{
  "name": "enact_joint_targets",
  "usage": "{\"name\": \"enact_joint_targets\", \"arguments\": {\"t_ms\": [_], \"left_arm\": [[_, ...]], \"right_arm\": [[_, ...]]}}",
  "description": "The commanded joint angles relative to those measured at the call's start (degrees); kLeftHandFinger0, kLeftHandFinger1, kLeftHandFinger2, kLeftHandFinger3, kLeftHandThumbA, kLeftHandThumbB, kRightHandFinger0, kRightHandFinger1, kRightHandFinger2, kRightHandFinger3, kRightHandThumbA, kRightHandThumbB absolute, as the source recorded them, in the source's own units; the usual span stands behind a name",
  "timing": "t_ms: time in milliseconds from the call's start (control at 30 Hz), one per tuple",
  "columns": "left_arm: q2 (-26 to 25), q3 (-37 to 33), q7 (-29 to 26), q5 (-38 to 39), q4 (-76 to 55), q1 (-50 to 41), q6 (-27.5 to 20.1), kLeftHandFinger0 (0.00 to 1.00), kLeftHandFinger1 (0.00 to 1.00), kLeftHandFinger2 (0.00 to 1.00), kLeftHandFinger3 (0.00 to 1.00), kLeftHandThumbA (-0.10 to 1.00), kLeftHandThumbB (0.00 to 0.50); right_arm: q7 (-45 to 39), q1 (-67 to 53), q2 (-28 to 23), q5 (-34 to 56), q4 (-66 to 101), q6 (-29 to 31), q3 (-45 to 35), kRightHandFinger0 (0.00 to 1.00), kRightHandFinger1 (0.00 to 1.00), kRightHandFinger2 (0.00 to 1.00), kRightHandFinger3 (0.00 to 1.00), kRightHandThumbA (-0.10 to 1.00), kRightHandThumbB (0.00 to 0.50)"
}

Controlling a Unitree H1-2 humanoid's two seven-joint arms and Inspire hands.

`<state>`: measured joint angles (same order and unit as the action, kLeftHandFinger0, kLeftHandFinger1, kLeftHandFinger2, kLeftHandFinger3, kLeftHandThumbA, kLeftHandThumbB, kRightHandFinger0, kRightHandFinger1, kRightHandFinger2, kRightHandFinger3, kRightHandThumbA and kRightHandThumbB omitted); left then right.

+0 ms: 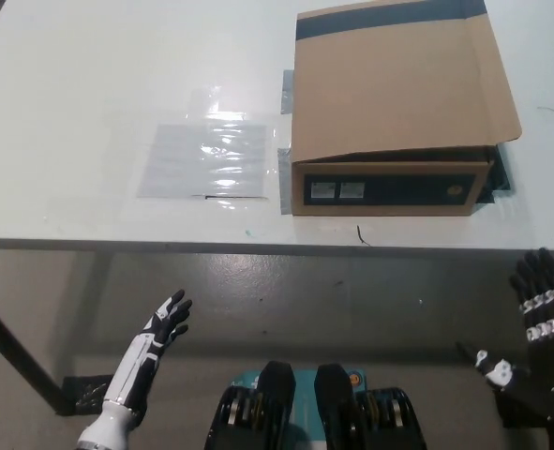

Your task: A small storage box is placed at the center of the table and the robot uses its right hand to slide under its lid and push it upwards to open it

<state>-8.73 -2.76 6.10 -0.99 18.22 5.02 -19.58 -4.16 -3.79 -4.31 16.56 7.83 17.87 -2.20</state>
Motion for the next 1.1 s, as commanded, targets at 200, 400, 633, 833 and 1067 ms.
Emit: {"name": "enact_joint_targets", "arguments": {"t_ms": [200, 400, 633, 833, 1067], "left_arm": [[-1.29, -0.72, 1.86, -0.01, -0.66, 2.04, -6.25, 1.0, 1.0, 1.0, 1.0, 1.0, 0.5], [-1.15, -0.65, 1.76, 0.06, -0.71, 2.15, -5.94, 1.0, 1.0, 1.0, 1.0, 1.0, 0.5], [-1.17, -0.65, 2.19, 0.66, -0.89, 2.13, -5.8, 1.0, 1.0, 1.0, 1.0, 1.0, 0.5], [-1.29, -0.61, 2.1, 0.37, -0.48, 2.26, -6.23, 1.0, 1.0, 1.0, 1.0, 1.0, 0.5], [-1.08, -0.51, 2.42, 0.99, -0.24, 2.13, -6.55, 1.0, 1.0, 1.0, 1.0, 1.0, 0.5]], "right_arm": [[0.13, 17.38, -2.92, 41.46, 2.5, -14.1, -11.16, 1.0, 1.0, 1.0, 1.0, 1.0, 0.315], [0.13, 23.01, -1.99, 41.24, -2.34, -15.11, -13.67, 1.0, 1.0, 1.0, 1.0, 1.0, 0.328], [-0.21, 27.33, -1.32, 41.34, -7.01, -16.56, -16.21, 1.0, 1.0, 1.0, 1.0, 1.0, 0.348], [-0.29, 30.33, -0.6, 41.01, -10.4, -17.64, -18.07, 1.0, 1.0, 1.0, 1.0, 1.0, 0.34], [-0.53, 33.26, 0.31, 39.8, -14.3, -18.31, -20.03, 1.0, 1.0, 1.0, 1.0, 1.0, 0.325]]}}
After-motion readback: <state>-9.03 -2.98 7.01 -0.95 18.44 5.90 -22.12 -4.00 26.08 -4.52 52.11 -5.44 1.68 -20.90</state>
